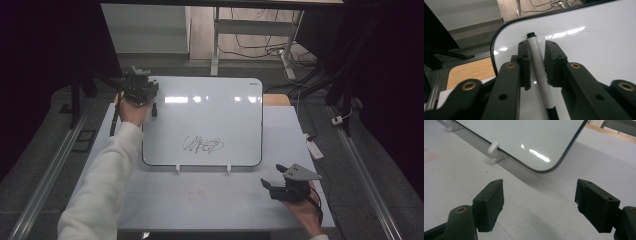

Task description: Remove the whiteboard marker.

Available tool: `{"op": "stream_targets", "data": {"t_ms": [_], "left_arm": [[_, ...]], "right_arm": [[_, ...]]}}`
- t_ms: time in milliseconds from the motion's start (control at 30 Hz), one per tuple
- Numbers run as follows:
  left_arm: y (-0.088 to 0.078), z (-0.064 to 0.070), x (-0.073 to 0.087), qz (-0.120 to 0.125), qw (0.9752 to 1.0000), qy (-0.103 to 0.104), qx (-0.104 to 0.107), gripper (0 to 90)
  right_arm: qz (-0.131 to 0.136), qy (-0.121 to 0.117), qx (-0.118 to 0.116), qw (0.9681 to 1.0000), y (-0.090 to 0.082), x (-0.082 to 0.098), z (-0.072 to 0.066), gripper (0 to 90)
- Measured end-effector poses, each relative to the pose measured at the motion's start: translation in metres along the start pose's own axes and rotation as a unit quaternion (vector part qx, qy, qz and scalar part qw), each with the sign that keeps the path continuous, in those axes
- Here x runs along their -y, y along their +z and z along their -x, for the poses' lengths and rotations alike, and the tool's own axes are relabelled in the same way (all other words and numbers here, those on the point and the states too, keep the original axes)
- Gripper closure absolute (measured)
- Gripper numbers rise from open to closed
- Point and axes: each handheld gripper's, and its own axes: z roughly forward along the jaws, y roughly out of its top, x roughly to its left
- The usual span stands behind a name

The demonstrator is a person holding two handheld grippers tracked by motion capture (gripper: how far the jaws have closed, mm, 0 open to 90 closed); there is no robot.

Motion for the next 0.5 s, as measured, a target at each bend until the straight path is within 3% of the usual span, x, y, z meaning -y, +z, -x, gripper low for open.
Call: {"op": "stream_targets", "data": {"t_ms": [167,300,500], "left_arm": [[0.001,0.005,-0.001,0.003,0.9999,-0.005,0.008,80.8],[-0.001,0.008,0.000,0.004,0.9999,0.006,0.009,81.6],[-0.015,0.006,-0.001,0.011,0.9994,0.013,0.031,81.7]], "right_arm": [[0.000,0.001,0.001,1.0000,-0.001,-0.001,-0.001,23.0],[0.000,0.000,0.002,1.0000,-0.001,0.000,0.000,23.1],[0.002,0.003,0.004,1.0000,-0.002,0.000,0.001,23.1]]}}
